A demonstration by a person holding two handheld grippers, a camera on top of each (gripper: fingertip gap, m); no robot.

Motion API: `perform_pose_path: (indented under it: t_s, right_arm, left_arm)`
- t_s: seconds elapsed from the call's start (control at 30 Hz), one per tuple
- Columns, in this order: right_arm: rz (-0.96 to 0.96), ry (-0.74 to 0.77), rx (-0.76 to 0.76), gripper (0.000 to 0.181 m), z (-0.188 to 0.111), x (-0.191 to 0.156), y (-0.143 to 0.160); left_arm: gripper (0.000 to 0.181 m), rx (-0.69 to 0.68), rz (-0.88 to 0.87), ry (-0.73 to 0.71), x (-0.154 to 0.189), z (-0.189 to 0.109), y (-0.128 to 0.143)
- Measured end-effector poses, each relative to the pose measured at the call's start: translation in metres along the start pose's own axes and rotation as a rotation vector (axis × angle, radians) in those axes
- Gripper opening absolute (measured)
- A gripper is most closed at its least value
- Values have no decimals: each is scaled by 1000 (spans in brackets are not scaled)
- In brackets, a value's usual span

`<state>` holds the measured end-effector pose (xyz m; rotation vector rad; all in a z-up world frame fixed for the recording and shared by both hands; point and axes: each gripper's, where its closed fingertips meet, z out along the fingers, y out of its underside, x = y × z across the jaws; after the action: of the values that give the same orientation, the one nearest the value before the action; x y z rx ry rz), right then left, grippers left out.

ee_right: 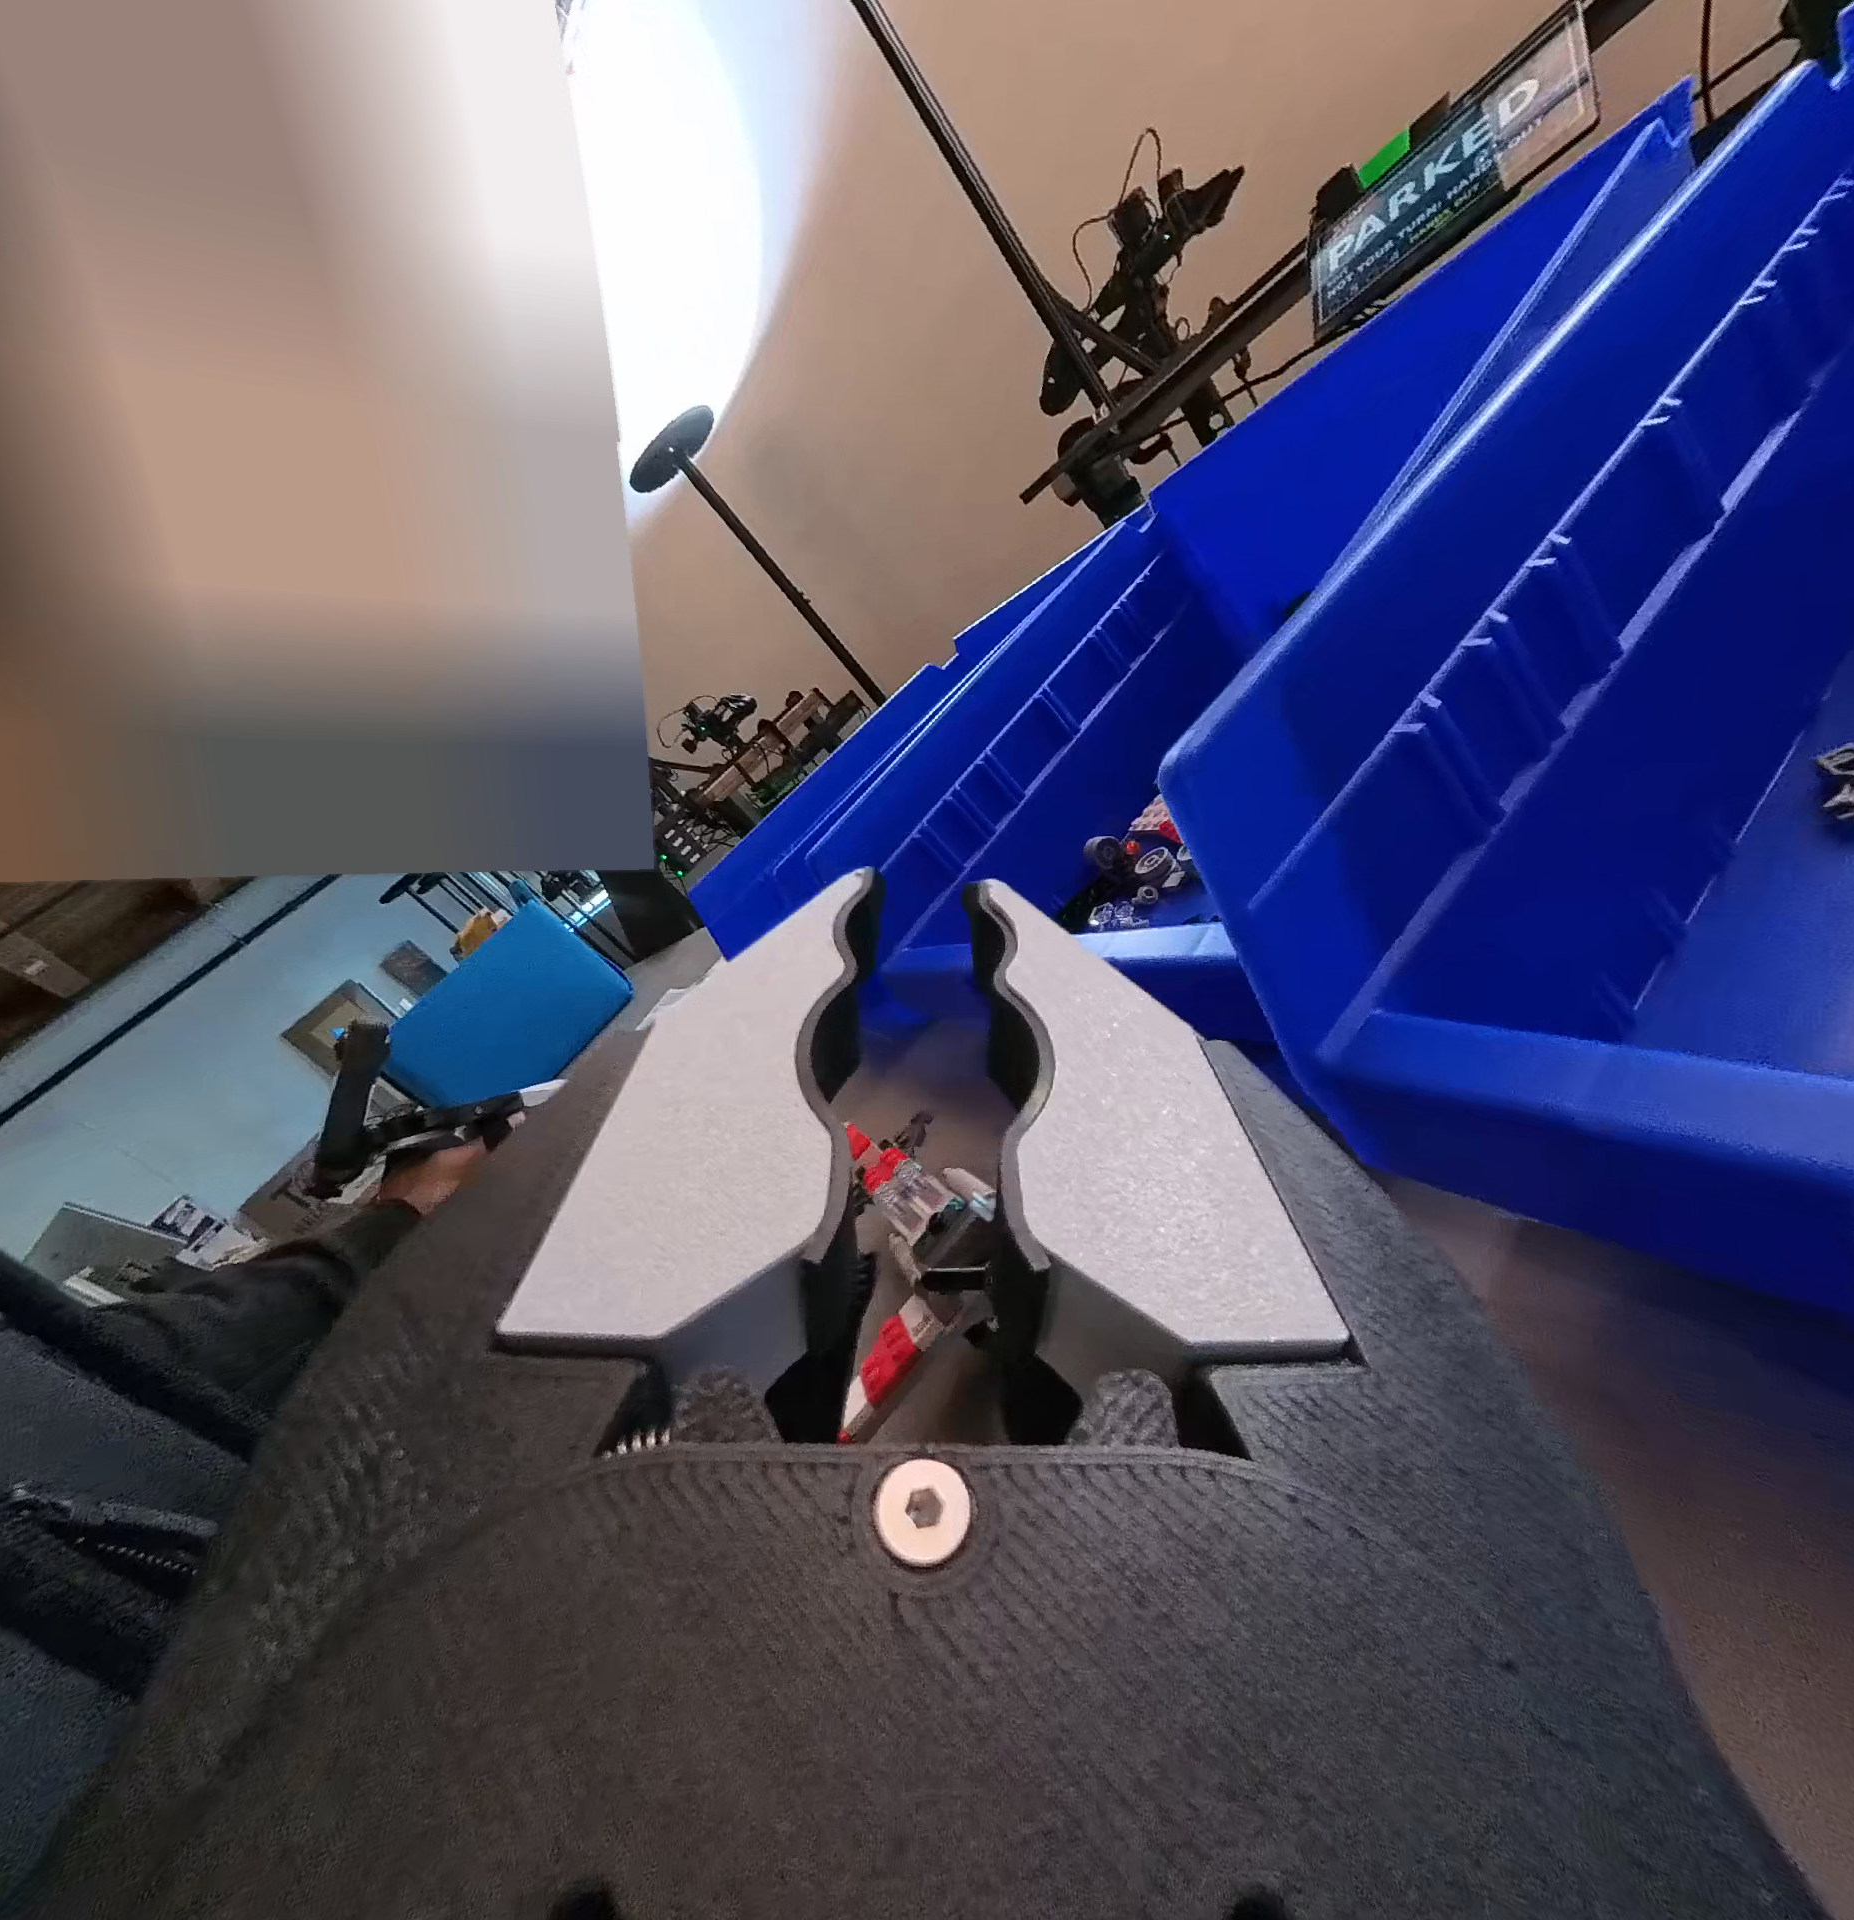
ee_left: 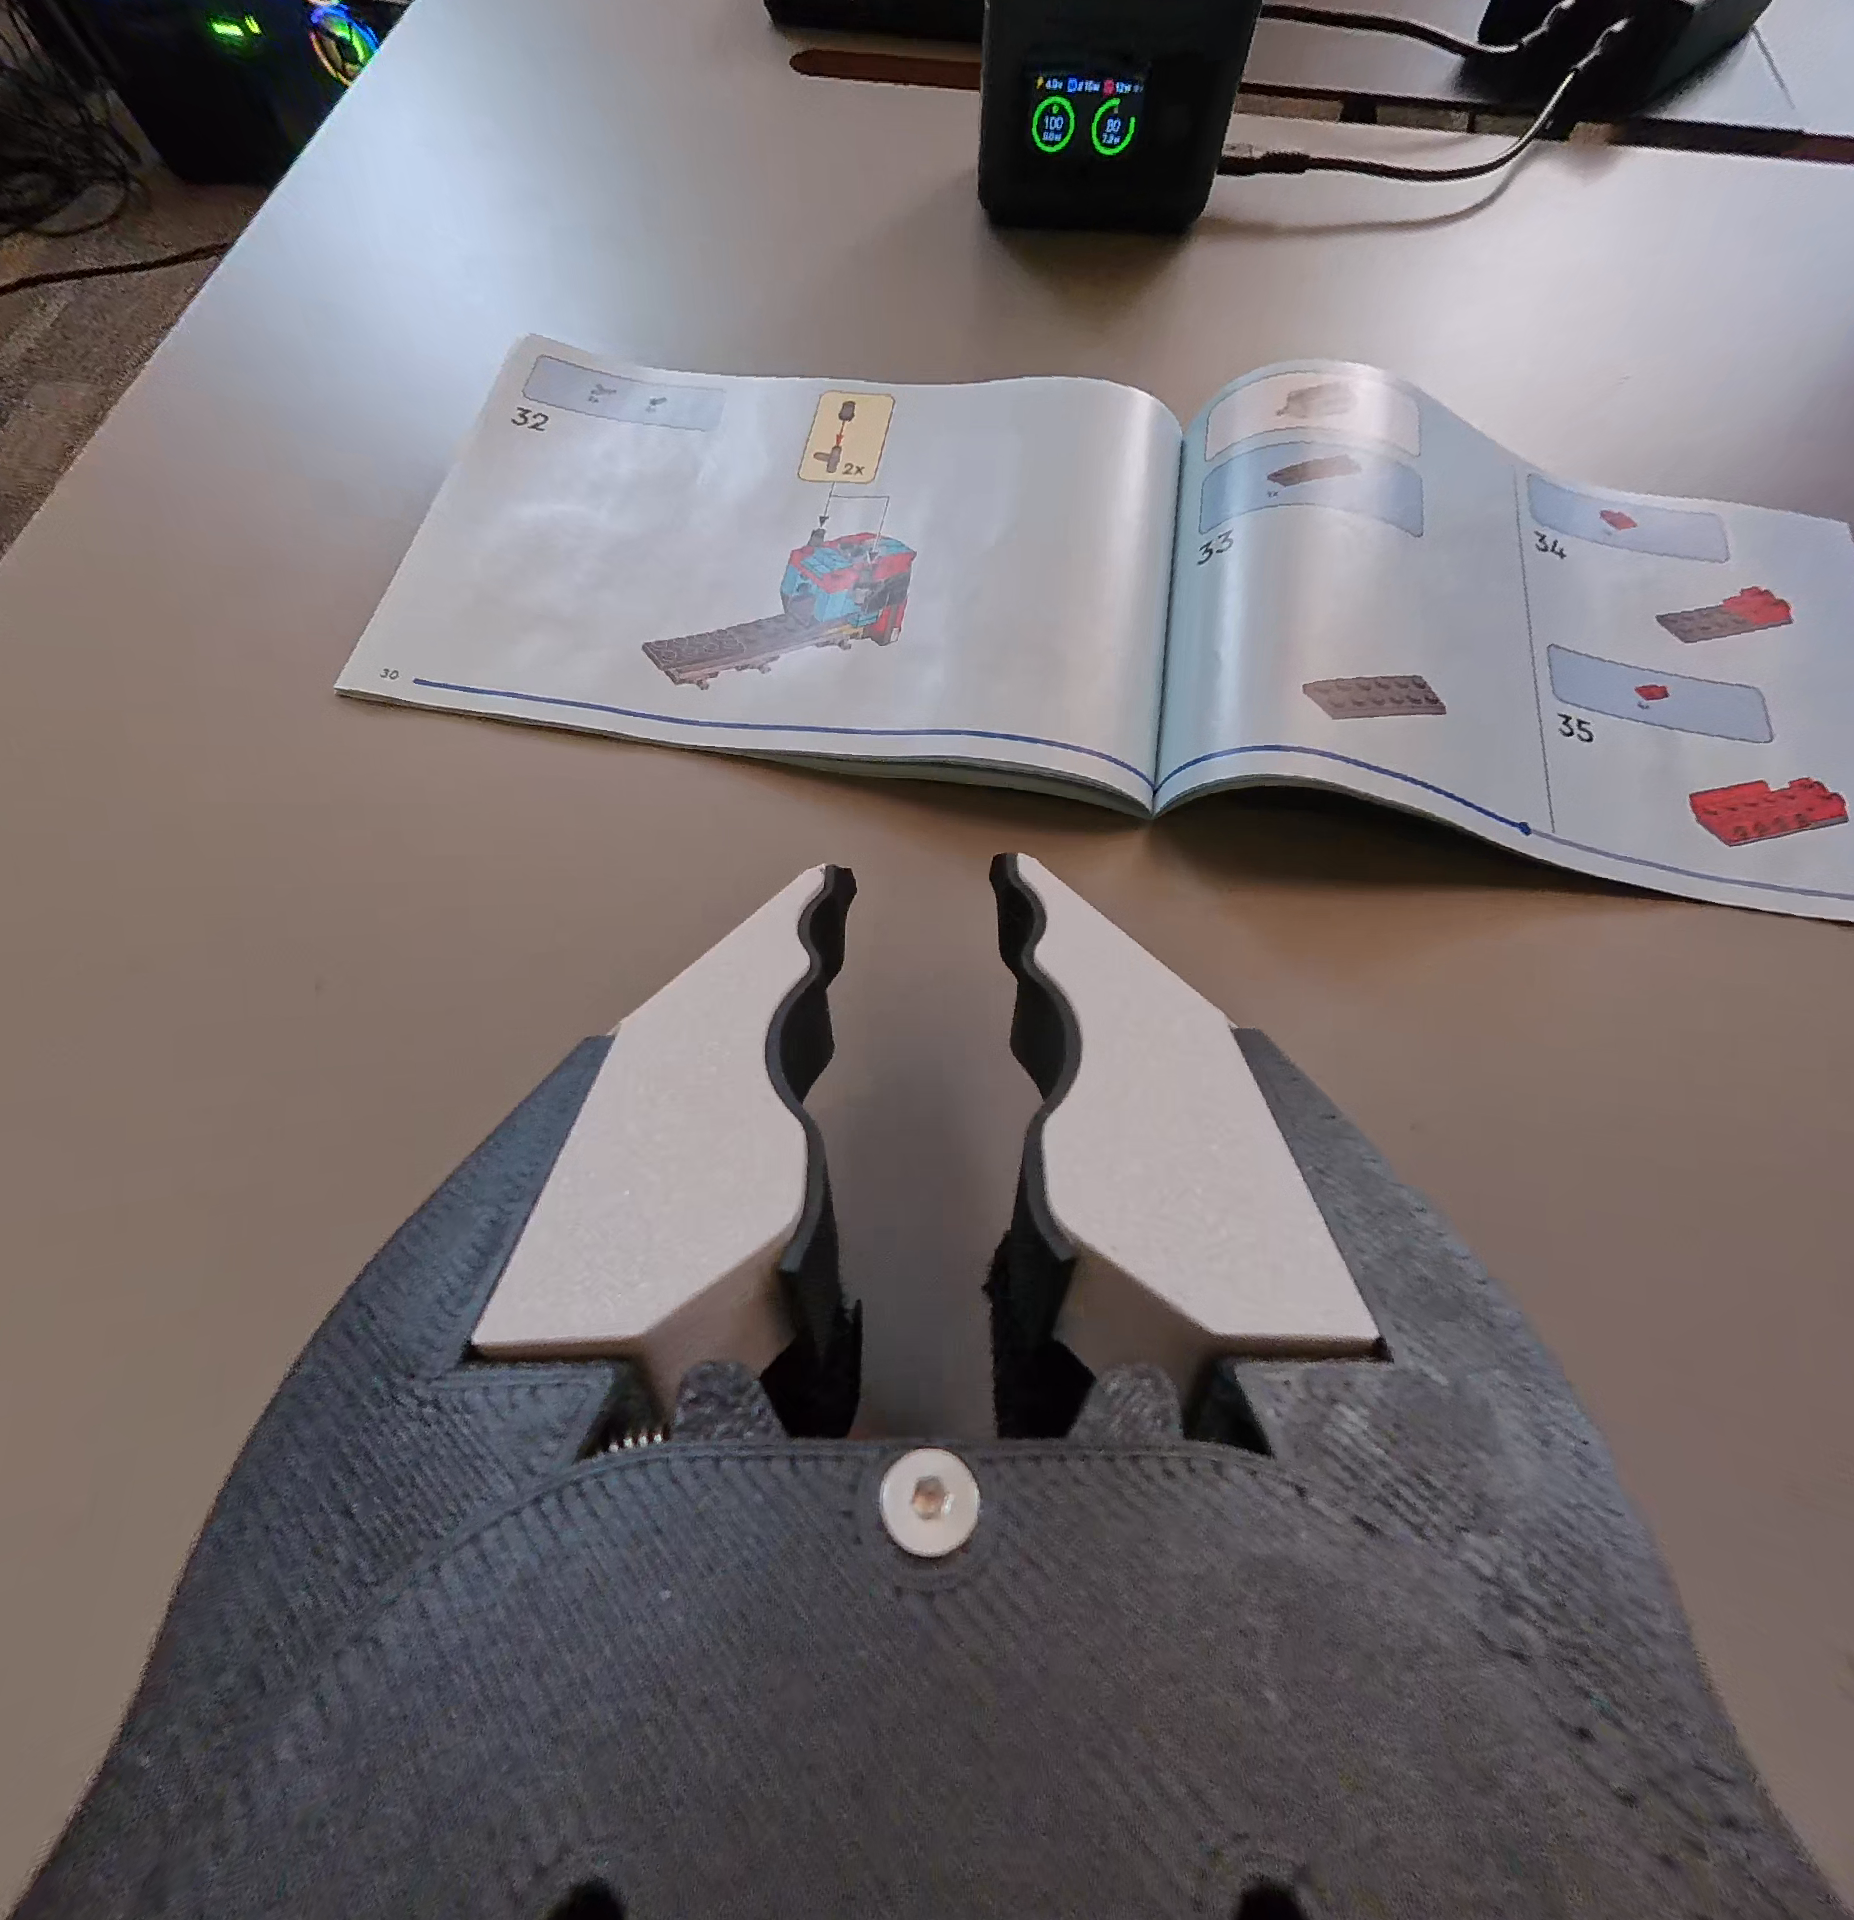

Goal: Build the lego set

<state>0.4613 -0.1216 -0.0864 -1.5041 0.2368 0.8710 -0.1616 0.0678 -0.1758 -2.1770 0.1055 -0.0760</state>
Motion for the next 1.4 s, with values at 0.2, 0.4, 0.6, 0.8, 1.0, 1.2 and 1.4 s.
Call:
perform_pose_path:
  t_s: [0.2,0.4,0.6,0.8,1.0,1.2,1.4]
  right_arm:
    - [-17,16,-6,17,5,4,-1]
    - [-97,32,-17,16,8,0,2]
    - [-69,7,7,16,-2,-2,-2]
    - [0,-11,36,16,-19,8,-15]
    - [61,-80,27,17,-21,6,-17]
    - [70,-85,30,17,-22,7,-18]
    - [37,-63,25,17,-20,6,-16]
  left_arm:
    - [32,124,31,-14,27,-13,-27]
    - [31,204,462,729,403,-115,-172]
    - [31,-431,888,966,612,-99,-55]
    - [24,-669,1043,901,653,-46,22]
    - [20,-727,1105,858,648,-37,46]
    - [20,-723,1129,837,646,-29,48]
    - [10,-690,1144,837,648,-24,47]
